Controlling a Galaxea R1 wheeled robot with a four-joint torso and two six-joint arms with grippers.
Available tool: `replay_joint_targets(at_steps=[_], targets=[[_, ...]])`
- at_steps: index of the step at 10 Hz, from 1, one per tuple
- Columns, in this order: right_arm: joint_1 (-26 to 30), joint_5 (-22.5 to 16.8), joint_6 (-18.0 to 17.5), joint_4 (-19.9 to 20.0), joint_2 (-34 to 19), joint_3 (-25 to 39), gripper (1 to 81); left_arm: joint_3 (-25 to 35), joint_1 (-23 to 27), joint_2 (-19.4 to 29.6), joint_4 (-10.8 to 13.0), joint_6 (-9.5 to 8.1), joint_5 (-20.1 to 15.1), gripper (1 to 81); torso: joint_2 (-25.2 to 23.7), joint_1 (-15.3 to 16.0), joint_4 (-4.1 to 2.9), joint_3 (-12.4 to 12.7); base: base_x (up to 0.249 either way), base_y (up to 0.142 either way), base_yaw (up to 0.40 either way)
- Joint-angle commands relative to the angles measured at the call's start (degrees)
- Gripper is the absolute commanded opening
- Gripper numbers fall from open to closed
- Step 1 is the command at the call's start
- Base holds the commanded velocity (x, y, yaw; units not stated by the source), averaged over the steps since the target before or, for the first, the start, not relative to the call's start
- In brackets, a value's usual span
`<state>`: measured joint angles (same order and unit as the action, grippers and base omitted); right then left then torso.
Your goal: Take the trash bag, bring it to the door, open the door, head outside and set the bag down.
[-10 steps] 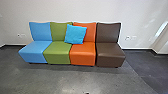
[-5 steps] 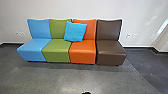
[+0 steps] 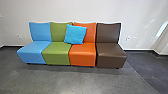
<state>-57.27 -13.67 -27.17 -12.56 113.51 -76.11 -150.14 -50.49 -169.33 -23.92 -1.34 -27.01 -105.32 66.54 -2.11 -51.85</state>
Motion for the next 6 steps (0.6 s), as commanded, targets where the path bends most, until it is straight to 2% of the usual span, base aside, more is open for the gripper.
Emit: replay_joint_targets(at_steps=[1, 2, 3, 6], targets=[[8.96, -8.57, -1.48, 5.78, -5.98, 3.69, 81.1, -0.15, 8.43, 0.65, -2.80, 0.02, -4.27, 81.1, -5.55, 3.60, 0.00, 0.00, 0.000, 0.000, 0.000], [10.54, -9.27, -1.48, 6.93, -7.38, 5.18, 81.1, -0.33, 9.57, 0.56, -3.59, 0.02, -5.41, 81.1, -7.67, 4.91, 0.00, 0.00, 0.000, 0.000, 0.000], [11.33, -9.27, -1.39, 7.81, -8.96, 6.94, 81.1, -0.94, 10.71, 0.39, -4.12, -0.06, -6.56, 81.1, -9.73, 6.20, 0.00, -3.75, 0.000, 0.000, 0.000], [12.92, -9.19, -1.48, 8.43, -11.78, 10.11, 81.1, -2.09, 13.35, -0.40, -4.12, 0.02, -7.70, 81.1, -14.74, 9.20, 0.00, -7.89, 0.000, 0.000, 0.000]])
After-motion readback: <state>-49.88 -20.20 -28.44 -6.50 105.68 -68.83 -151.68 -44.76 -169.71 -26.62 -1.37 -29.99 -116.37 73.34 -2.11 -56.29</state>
